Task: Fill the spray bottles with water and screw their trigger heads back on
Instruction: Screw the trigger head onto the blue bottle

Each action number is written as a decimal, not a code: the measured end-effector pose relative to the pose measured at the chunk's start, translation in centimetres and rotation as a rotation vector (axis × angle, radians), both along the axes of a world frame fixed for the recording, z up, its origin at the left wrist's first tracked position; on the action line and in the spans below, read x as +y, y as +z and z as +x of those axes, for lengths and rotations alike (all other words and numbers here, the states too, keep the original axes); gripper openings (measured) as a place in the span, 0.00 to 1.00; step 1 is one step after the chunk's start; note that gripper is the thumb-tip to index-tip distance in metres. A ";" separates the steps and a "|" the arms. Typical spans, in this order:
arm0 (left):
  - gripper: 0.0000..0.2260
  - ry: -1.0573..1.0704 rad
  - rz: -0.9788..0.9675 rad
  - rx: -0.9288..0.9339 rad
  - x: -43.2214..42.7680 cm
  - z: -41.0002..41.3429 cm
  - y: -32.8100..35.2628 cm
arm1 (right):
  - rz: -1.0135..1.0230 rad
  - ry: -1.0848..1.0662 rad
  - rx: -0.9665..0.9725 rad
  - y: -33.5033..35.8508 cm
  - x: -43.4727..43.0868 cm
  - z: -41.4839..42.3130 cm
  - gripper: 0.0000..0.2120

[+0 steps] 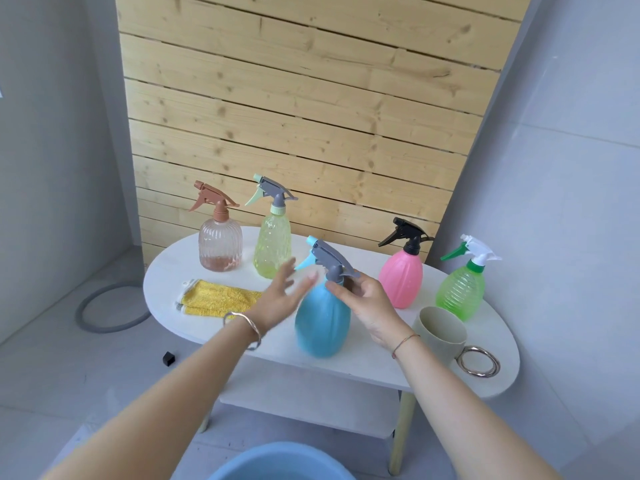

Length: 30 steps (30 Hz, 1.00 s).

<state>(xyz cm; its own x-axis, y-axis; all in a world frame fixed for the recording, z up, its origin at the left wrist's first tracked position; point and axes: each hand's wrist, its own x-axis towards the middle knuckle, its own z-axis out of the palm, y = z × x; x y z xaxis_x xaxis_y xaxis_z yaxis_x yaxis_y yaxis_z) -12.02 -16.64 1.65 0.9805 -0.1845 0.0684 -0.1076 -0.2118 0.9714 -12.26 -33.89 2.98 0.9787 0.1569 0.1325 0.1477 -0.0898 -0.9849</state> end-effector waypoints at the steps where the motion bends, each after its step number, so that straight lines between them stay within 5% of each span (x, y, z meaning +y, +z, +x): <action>1: 0.40 0.057 -0.056 -0.063 0.3 0.2 1.4 | -0.007 0.012 0.018 0.0 -0.2 0.0 0.08; 7: 0.03 0.011 -0.113 -0.254 -0.9 1.3 5.9 | 0.006 -0.030 0.014 -0.1 0.3 -0.3 0.10; 11: 0.03 0.025 -0.163 -0.234 -1.3 1.6 5.6 | 0.012 -0.111 -0.003 -0.1 0.6 -0.4 0.12; 16: 0.21 0.124 -0.099 -0.134 -1.2 1.0 3.5 | -0.062 -0.249 -0.036 -0.3 1.9 -0.4 0.21; 20: 0.23 0.116 -0.086 -0.139 -0.3 -0.1 1.5 | -0.038 -0.123 0.004 -0.5 1.3 -1.0 0.20; 24: 0.22 0.070 -0.108 -0.175 -0.9 -0.4 2.7 | -0.062 -0.054 -0.003 -1.5 -0.5 -2.1 0.17; 28: 0.03 0.060 -0.024 -0.220 -2.0 0.2 3.2 | 0.018 -0.284 -0.025 -1.4 -1.4 -2.8 0.10; 30: 0.05 0.000 -0.036 -0.228 -1.9 0.4 3.0 | 0.009 -0.373 -0.068 -1.0 -2.2 -2.8 0.16</action>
<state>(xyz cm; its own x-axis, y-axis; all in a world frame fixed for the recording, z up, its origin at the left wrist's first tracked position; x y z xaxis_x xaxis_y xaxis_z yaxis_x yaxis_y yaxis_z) -11.64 -18.55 4.64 0.9389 -0.1777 0.2947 -0.3251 -0.1779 0.9288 -15.07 -36.07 1.96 0.9573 -0.2103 0.1986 0.1713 -0.1409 -0.9751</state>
